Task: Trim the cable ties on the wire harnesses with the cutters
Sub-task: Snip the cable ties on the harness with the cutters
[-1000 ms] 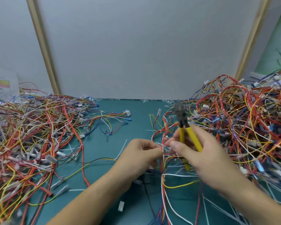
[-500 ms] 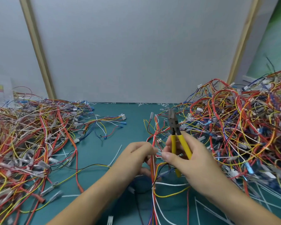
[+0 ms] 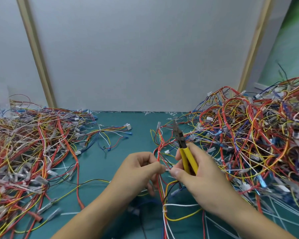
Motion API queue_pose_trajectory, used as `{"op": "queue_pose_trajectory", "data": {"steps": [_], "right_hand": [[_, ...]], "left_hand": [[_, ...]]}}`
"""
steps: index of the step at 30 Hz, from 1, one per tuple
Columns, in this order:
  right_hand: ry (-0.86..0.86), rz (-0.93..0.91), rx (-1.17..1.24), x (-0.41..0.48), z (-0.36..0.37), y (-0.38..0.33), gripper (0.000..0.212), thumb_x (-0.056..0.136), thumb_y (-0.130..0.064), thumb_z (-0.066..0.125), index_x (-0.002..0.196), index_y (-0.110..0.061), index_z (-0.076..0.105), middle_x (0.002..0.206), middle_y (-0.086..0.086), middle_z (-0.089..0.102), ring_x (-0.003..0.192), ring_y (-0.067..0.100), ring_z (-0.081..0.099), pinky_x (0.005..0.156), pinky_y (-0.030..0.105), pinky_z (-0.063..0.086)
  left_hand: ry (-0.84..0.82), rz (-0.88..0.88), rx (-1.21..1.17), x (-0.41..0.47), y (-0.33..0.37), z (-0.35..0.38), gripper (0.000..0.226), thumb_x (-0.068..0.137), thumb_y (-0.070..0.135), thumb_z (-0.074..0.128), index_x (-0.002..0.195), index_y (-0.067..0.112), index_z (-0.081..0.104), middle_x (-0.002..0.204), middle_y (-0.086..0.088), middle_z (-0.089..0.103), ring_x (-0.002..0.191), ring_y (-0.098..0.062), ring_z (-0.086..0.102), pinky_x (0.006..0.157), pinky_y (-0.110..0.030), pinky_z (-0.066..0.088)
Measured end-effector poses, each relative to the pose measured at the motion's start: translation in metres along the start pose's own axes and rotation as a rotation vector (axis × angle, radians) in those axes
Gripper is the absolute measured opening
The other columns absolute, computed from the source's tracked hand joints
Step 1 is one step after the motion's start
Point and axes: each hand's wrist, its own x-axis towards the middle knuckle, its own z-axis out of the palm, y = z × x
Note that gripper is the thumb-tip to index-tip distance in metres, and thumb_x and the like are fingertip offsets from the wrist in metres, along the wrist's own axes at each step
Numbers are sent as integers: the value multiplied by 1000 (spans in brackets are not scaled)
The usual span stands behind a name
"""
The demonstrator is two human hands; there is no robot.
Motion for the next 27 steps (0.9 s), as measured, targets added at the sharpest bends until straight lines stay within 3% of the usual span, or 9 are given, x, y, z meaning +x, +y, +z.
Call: {"op": "queue_pose_trajectory", "data": {"steps": [3, 7, 16, 18, 23, 27], "right_hand": [[6, 13, 18, 1, -3, 0, 34, 87, -11, 72, 88, -40, 53, 80, -4, 66, 65, 13, 59, 65, 27, 50], [19, 7, 29, 0, -4, 3, 33, 87, -12, 72, 88, -39, 54, 79, -5, 66, 62, 1, 57, 61, 17, 48], [35, -12, 25, 0, -1, 5, 30, 88, -11, 70, 88, -37, 54, 77, -6, 66, 58, 0, 54, 58, 12, 45], [69, -12, 38, 2, -3, 6, 30, 87, -10, 71, 89, -35, 55, 76, -5, 67, 59, 3, 56, 57, 16, 46], [65, -23, 38, 2, -4, 8, 31, 87, -13, 72, 91, -39, 57, 83, -5, 70, 68, 7, 64, 67, 23, 54], [135, -101, 78, 0, -5, 4, 15, 90, -23, 70, 97, -33, 62, 92, -9, 71, 85, 9, 70, 78, 27, 55]], "left_hand": [[-23, 9, -47, 0, 1, 0, 22, 76, 13, 73, 57, 16, 62, 58, -9, 56, 54, -23, 59, 47, -27, 52], [-93, 15, -90, -2, 2, -5, 12, 72, 19, 83, 70, 14, 73, 72, -13, 69, 71, -22, 68, 64, -26, 58], [-73, -49, -143, -5, 2, -11, 37, 66, 5, 86, 100, 1, 72, 75, -15, 68, 65, -22, 68, 59, -26, 57], [-96, -47, -187, -6, 3, -10, 31, 72, 4, 81, 102, 3, 72, 77, -19, 69, 66, -24, 70, 60, -26, 57], [-115, -13, -222, -7, 3, -11, 25, 77, 1, 75, 97, 16, 77, 75, -18, 65, 70, -26, 72, 64, -28, 59], [-77, 0, -222, -6, 4, -15, 27, 79, -1, 74, 100, 16, 76, 74, -20, 63, 67, -25, 71, 65, -29, 59]]}}
